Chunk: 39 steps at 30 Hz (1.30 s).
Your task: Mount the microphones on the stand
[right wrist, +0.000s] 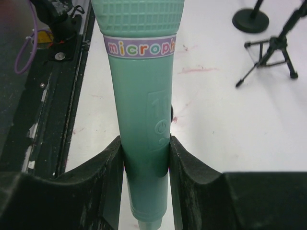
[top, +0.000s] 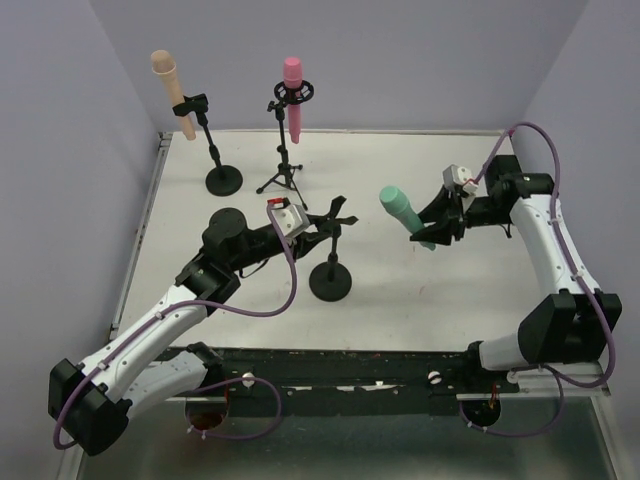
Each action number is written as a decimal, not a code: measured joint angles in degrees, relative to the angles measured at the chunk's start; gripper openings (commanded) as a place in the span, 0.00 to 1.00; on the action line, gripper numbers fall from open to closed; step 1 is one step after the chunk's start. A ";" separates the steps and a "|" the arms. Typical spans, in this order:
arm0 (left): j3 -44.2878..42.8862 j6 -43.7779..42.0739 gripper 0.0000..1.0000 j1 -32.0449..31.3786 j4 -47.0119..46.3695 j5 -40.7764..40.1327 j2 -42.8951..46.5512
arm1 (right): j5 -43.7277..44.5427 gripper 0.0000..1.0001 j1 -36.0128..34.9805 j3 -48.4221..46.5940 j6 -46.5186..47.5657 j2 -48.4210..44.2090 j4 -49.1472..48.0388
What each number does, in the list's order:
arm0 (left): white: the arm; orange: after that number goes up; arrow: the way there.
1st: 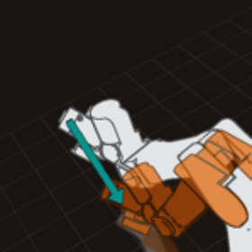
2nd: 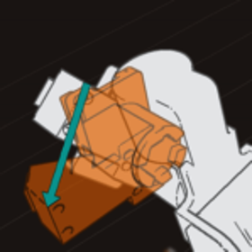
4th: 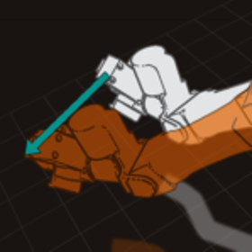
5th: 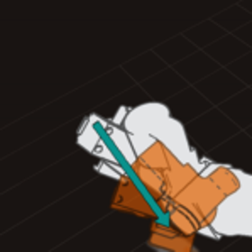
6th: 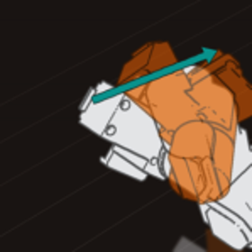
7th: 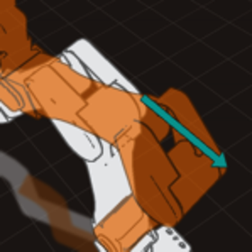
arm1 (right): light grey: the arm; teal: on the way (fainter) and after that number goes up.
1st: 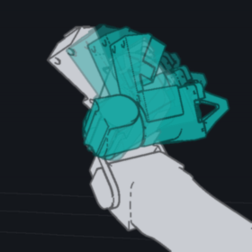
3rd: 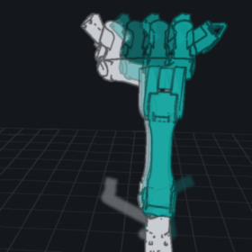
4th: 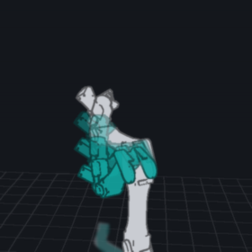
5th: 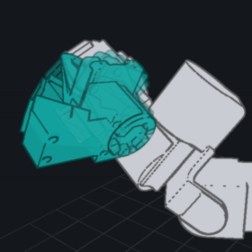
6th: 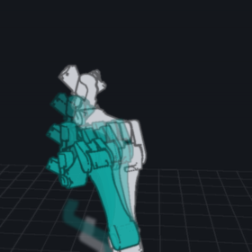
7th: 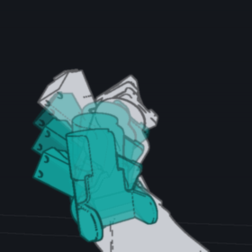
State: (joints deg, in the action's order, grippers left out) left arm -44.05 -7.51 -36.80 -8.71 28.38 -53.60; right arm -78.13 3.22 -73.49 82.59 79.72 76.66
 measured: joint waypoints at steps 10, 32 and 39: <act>0.74 0.76 0.22 0.46 -1.42 2.10 0.00 | 0.85 0.01 -16.31 -21.66 -3.10 13.73 -2.03; 0.85 1.53 0.20 1.49 -1.44 3.80 0.02 | 12.17 0.01 -30.64 -24.72 -16.26 18.67 -10.21; 0.83 1.16 0.20 1.55 0.79 4.04 1.33 | 17.35 0.01 -30.69 -24.68 -19.50 14.51 -12.98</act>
State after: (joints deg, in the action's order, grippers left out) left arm -43.22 -6.35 -35.24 -7.92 32.42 -52.27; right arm -60.77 -27.46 -98.17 63.09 94.24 63.68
